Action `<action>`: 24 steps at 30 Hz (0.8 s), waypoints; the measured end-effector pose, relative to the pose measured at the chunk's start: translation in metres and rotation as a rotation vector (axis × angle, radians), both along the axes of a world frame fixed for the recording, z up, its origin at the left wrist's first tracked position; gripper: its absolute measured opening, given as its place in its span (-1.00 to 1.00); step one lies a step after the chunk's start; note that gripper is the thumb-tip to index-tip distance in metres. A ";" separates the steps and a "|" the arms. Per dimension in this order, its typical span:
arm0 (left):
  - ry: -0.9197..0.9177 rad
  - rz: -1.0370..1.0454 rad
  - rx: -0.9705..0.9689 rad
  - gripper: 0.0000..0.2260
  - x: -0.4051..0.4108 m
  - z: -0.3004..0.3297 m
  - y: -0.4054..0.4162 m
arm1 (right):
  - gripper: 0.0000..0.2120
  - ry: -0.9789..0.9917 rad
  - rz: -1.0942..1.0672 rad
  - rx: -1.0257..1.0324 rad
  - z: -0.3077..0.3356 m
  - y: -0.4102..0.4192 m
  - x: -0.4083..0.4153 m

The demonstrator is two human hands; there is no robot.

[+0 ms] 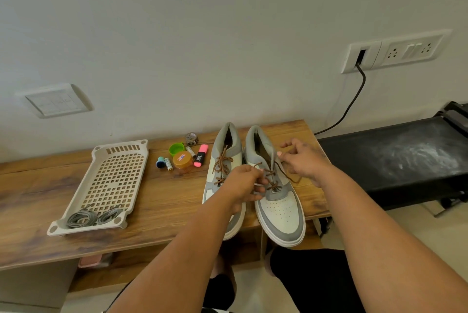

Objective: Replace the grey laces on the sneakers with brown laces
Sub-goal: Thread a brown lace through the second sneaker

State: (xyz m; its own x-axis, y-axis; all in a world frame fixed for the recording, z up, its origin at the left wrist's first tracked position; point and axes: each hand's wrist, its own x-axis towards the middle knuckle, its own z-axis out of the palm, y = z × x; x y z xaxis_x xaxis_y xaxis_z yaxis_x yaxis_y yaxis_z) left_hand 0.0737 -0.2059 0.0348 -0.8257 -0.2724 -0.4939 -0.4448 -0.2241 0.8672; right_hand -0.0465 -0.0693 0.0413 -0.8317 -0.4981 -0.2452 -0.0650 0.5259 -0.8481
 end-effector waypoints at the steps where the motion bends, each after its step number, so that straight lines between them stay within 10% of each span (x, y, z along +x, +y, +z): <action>1: 0.017 0.027 -0.006 -0.90 0.000 0.001 -0.001 | -0.88 -0.002 0.006 0.036 0.003 0.006 0.000; 11: -0.023 -0.148 -0.779 -0.92 0.018 -0.016 0.004 | -0.84 0.091 0.224 0.336 0.013 0.009 0.032; 24: 0.118 0.028 -0.534 -0.73 0.015 -0.034 0.022 | -0.92 0.180 0.237 0.364 0.005 0.005 0.034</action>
State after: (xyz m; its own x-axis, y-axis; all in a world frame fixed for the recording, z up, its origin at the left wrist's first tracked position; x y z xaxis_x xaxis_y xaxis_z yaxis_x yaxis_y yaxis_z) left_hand 0.0888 -0.1837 0.0007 -0.8562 -0.4821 -0.1858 -0.3379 0.2504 0.9073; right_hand -0.0128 -0.0645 0.0465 -0.7505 -0.5882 -0.3013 -0.3488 0.7398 -0.5754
